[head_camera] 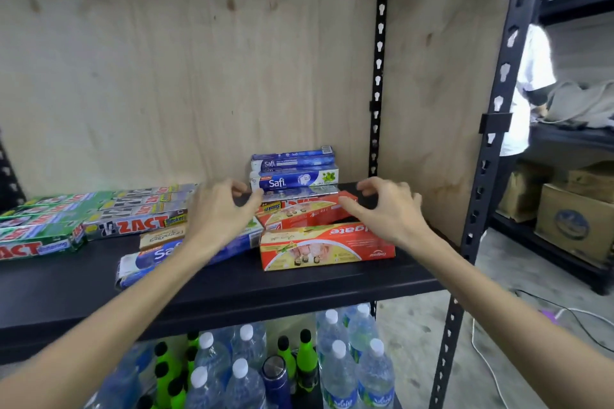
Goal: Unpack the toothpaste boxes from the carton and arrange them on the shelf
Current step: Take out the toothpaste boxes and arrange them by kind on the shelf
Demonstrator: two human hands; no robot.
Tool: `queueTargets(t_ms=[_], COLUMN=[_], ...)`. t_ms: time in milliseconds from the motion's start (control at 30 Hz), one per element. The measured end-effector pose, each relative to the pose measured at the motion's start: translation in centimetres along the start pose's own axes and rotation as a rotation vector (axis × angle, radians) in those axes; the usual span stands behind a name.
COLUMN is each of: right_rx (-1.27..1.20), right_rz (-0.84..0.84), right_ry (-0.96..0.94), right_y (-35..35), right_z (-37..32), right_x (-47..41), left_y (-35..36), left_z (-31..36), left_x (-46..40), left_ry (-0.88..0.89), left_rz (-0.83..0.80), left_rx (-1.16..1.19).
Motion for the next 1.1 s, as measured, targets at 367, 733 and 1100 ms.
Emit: queueTargets(t_ms=[367, 733, 1100], right_rx=[0.101, -0.271, -0.269], right_rz=[-0.370, -0.153, -0.004], right_ry=[-0.005, -0.064, -0.241], right_y=[8.8, 4.9, 2.4], right_z=[-3.9, -4.8, -11.9], right_x=[-9.8, -8.1, -1.6], left_y=[7.5, 4.1, -7.3], left_z=[-4.6, -2.3, -5.9], left_x=[-6.5, -6.4, -0.3], left_ry=[-0.317, -0.089, -0.061], left_rz=[-0.361, 0.100, 0.252], left_rx=[0.050, 0.382, 0.436])
Point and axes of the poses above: each hand's wrist, its own x-axis away from the middle knuckle, its own y-axis out of the palm, z = x × y, the point moved 8 cm from there along -x, towards the middle knuckle, and after that the axes turned 15 degrees about x, right-handed, at the moved point
